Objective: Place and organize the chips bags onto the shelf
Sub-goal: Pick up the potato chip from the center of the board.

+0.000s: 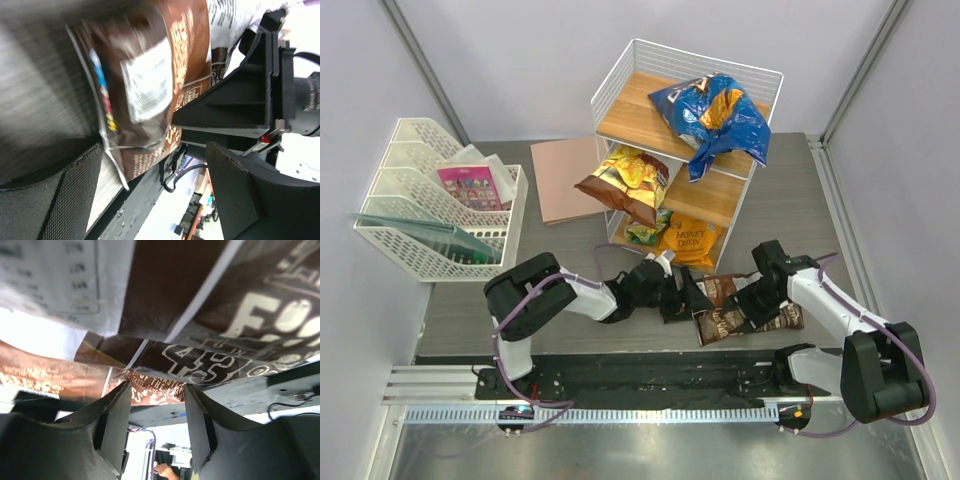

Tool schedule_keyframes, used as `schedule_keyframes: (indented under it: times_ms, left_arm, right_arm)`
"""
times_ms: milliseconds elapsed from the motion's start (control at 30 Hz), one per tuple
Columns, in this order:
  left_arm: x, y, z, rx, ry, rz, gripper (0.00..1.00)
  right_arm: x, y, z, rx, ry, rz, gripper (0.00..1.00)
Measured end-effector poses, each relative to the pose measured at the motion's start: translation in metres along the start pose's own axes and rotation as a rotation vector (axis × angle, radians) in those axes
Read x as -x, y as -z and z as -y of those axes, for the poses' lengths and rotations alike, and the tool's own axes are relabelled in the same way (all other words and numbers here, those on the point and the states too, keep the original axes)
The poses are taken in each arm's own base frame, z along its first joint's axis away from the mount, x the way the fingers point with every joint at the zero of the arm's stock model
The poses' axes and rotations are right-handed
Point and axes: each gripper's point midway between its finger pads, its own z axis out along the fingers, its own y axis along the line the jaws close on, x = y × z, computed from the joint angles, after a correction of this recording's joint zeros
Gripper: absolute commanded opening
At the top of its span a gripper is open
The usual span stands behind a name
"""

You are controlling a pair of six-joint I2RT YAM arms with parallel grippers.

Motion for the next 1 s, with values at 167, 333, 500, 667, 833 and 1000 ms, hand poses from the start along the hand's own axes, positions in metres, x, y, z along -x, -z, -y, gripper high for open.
schedule_keyframes:
  times_ms: [167, 333, 500, 667, 833, 1000]
  left_arm:
    - [-0.007, -0.004, 0.005, -0.014, -0.027, 0.032, 0.84]
    - [-0.007, -0.013, 0.010, -0.051, -0.039, 0.079, 0.82]
    - [-0.003, -0.014, 0.008, -0.075, -0.032, 0.128, 0.80]
    - [0.001, -0.012, 0.007, -0.075, -0.030, 0.166, 0.80]
    - [0.007, -0.009, 0.004, -0.051, -0.029, 0.186, 0.79]
    - [0.008, -0.009, 0.003, -0.046, -0.027, 0.188, 0.80]
  right_arm:
    - [-0.005, 0.000, -0.007, 0.029, -0.002, -0.020, 0.51]
    - [-0.009, 0.000, -0.009, 0.034, 0.011, -0.034, 0.51]
    - [-0.009, 0.000, -0.008, 0.031, 0.016, -0.030, 0.51]
    - [-0.008, 0.017, -0.010, 0.014, 0.076, -0.001, 0.49]
    - [0.013, 0.051, -0.030, 0.007, 0.198, 0.135, 0.50]
    - [0.045, 0.073, -0.036, -0.064, 0.298, 0.307, 0.41]
